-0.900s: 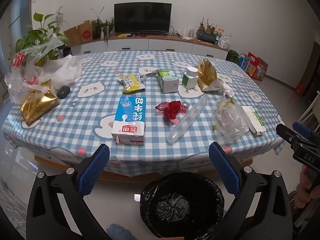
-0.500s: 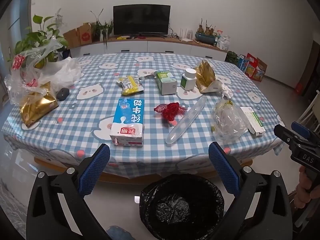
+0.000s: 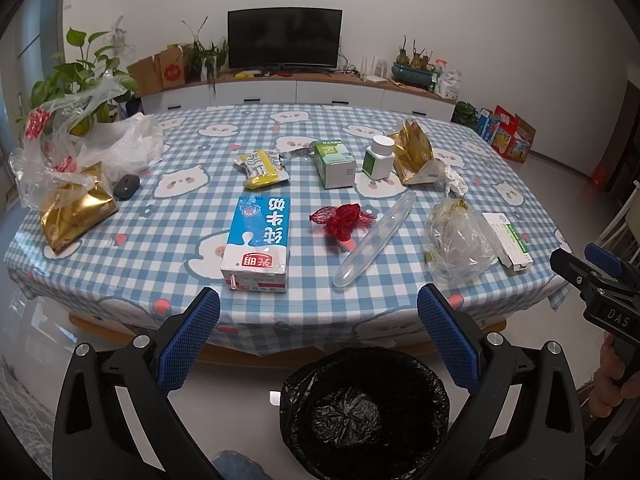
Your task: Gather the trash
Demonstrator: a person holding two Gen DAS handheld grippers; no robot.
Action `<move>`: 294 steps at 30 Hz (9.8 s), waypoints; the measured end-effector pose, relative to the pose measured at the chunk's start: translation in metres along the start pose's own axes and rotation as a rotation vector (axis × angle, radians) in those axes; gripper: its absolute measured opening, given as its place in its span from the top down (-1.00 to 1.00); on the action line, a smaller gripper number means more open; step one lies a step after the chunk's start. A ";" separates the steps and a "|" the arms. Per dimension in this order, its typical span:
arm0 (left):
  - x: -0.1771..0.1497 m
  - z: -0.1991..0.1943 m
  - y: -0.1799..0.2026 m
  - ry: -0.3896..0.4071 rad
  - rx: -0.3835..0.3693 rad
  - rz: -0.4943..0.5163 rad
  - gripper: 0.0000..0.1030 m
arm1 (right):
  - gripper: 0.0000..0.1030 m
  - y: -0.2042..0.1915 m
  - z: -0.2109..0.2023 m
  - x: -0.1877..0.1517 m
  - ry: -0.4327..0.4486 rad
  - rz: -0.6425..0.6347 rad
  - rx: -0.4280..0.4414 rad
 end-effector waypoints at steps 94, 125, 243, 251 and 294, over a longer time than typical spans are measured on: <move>0.041 0.099 -0.047 -0.120 0.059 -0.013 -0.84 | -0.85 -0.039 0.104 0.027 -0.118 -0.053 0.002; 0.035 0.176 -0.069 -0.339 0.089 -0.031 -0.33 | -0.01 -0.040 0.171 0.023 -0.316 -0.015 0.010; -0.188 0.133 -0.036 -0.429 0.136 -0.127 -0.20 | 0.36 -0.084 0.143 -0.195 -0.449 -0.064 0.026; -0.198 0.147 -0.045 -0.455 0.151 -0.148 -0.20 | 0.36 -0.091 0.164 -0.215 -0.484 -0.091 0.020; -0.166 0.141 0.070 -0.448 0.015 -0.012 -0.20 | -0.85 0.038 0.111 -0.164 -0.334 -0.009 -0.098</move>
Point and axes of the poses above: each gripper's, at about its wrist camera, not at the fingertips, and z roughly the way its jaws point, y to its right, x to its top, the point moved 4 cm from there along z, roughly the way its jaws point, and after that the axes turned 5 degrees about z, right-handed, at the moved point
